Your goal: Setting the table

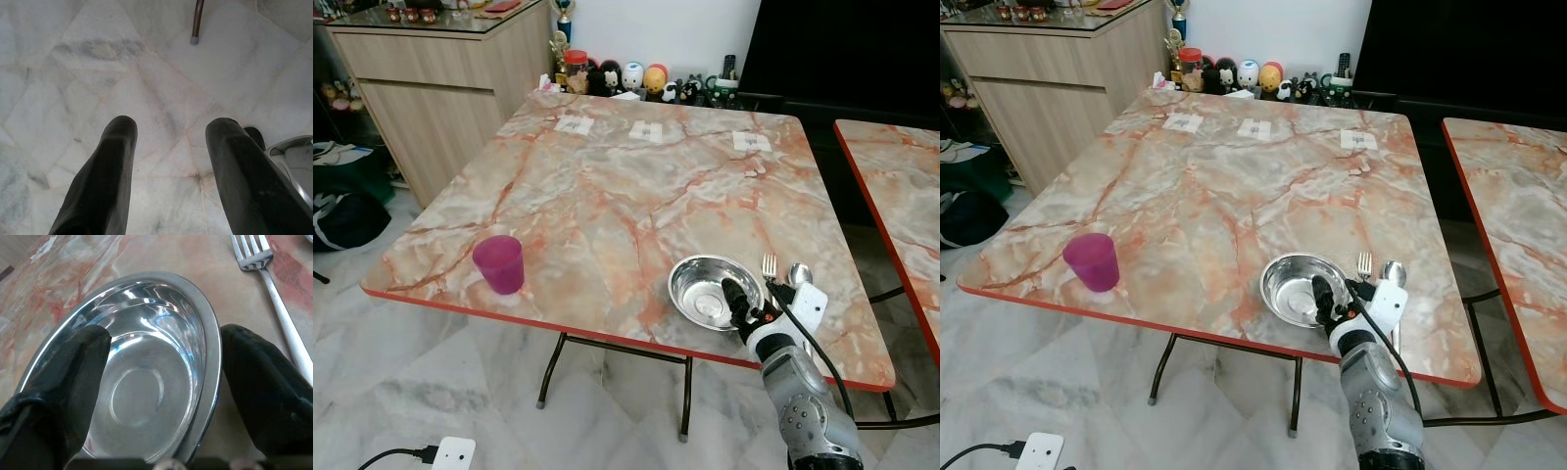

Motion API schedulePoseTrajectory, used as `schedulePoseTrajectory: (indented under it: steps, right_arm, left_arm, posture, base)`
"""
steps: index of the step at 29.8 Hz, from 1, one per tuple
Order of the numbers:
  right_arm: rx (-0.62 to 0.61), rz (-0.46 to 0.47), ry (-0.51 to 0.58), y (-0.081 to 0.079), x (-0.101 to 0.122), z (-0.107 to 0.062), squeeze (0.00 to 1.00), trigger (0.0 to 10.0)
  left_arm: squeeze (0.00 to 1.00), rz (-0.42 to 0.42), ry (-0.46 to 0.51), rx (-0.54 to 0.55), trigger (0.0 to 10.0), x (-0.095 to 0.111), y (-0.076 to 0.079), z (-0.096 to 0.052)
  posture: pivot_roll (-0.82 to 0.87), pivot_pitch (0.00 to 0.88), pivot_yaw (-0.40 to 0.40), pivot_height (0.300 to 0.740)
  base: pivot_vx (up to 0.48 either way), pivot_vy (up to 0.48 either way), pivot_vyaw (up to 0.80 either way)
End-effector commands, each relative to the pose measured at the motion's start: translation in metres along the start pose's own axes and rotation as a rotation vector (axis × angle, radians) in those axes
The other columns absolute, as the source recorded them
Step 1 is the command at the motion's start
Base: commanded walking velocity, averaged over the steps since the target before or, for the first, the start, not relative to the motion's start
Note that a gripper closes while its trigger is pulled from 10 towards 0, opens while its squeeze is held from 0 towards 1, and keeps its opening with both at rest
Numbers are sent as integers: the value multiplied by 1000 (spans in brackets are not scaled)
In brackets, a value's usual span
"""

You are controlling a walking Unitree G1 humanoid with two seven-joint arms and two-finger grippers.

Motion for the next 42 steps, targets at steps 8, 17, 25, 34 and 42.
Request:
schedulePoseTrajectory:
  steps: [8,17,25,34,42]
  right_arm:
    - [9,34,-8,-1,0,1,0,0]
    - [22,37,-2,-4,0,1,0,8588]
    - [14,44,-11,-2,-3,1,0,10000]
    - [8,54,-19,0,-7,0,0,10000]
    - [-1,70,-18,2,-8,-1,0,1412]
  left_arm:
    - [0,24,2,-4,10000,0,1,0]
    - [0,32,3,-5,10000,0,0,0]
    - [0,37,-2,-10,10000,-2,0,-1]
    - [0,48,3,-19,10000,0,2,0]
    - [0,55,5,-26,10000,1,4,0]
  posture:
    - [115,5,-37,740]
    - [117,0,-35,740]
    - [118,0,-34,740]
    - [117,0,-33,740]
    - [119,0,-36,740]
  base:
    - [0,0,0]
    - [0,0,0]
    - [0,0,0]
    - [0,0,0]
    - [0,0,0]
Point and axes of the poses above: a point about 5 cm out from each wrist's last joint towards the gripper, its own z axis pointing out of the wrist towards the gripper, its own x axis along the axis of the wrist's last joint, y = z × x, the point moved 6 cm from there along z, pointing out of the wrist towards the gripper, and after that the axes turned 5 degrees about z, right-handed, at the moved point
